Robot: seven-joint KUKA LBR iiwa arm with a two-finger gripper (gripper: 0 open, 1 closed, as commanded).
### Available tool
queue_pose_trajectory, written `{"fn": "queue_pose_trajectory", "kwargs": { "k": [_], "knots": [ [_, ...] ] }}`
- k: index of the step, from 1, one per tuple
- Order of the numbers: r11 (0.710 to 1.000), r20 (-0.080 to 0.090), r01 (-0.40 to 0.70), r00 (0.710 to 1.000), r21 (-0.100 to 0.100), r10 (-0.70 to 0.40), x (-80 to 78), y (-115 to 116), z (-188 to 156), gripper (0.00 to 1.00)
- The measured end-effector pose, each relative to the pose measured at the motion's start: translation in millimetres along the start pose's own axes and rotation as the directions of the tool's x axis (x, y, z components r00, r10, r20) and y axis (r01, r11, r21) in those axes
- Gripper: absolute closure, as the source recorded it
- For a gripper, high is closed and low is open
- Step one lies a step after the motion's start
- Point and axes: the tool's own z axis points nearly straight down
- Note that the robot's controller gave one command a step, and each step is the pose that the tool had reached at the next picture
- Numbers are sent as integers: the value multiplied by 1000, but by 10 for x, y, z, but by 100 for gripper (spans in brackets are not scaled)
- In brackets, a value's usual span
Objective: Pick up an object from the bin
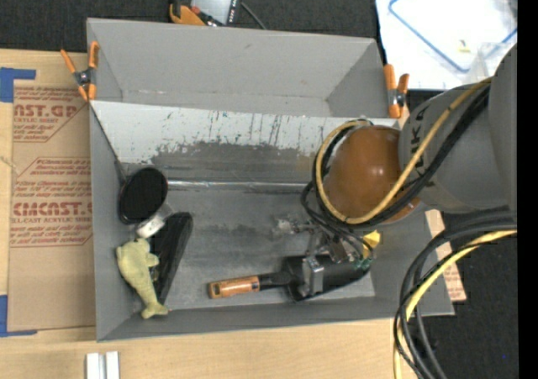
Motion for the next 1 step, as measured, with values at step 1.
{"fn": "queue_pose_trajectory", "kwargs": {
  "k": [1],
  "knots": [
    [919, 5, 394, 919, 2, -394, 56, 154, 1, 0]
  ]
}}
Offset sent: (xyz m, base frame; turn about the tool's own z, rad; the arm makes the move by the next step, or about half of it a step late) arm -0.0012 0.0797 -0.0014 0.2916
